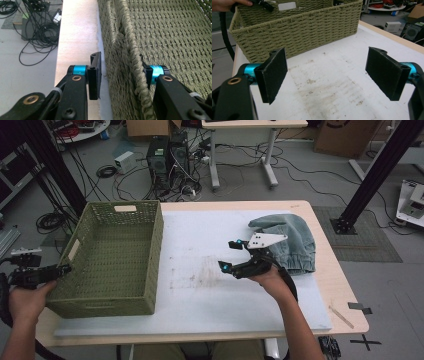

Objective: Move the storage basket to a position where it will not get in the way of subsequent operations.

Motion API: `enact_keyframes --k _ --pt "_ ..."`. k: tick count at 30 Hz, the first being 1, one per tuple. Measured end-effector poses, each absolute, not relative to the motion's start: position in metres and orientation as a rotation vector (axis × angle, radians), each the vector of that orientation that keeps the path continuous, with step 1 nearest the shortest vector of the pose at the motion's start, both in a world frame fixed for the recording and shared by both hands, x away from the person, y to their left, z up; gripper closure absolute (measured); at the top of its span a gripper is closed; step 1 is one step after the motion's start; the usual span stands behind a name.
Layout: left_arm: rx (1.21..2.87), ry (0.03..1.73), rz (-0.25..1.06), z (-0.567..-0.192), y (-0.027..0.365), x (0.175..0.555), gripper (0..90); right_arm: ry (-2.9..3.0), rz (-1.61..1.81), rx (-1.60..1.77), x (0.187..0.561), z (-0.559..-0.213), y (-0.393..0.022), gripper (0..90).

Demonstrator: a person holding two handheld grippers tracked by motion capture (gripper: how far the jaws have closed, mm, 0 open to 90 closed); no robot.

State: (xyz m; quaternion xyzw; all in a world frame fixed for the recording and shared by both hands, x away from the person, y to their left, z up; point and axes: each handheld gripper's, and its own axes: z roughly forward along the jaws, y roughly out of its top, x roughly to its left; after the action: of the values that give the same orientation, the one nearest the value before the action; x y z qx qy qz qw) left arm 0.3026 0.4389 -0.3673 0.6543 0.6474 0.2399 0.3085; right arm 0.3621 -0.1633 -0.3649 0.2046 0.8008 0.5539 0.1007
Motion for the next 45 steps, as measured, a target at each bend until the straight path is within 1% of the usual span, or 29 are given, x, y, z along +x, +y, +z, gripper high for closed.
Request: enact_keyframes --k 27,45 --pt "1.703 1.757 0.653 -0.367 0.455 0.297 60.2 2.363 1.609 0.628 0.363 -0.368 -0.174 18.1" --pt "1.716 1.765 0.653 -0.368 0.474 0.296 57.8 2.382 1.598 0.620 0.364 -0.371 -0.168 18.0"
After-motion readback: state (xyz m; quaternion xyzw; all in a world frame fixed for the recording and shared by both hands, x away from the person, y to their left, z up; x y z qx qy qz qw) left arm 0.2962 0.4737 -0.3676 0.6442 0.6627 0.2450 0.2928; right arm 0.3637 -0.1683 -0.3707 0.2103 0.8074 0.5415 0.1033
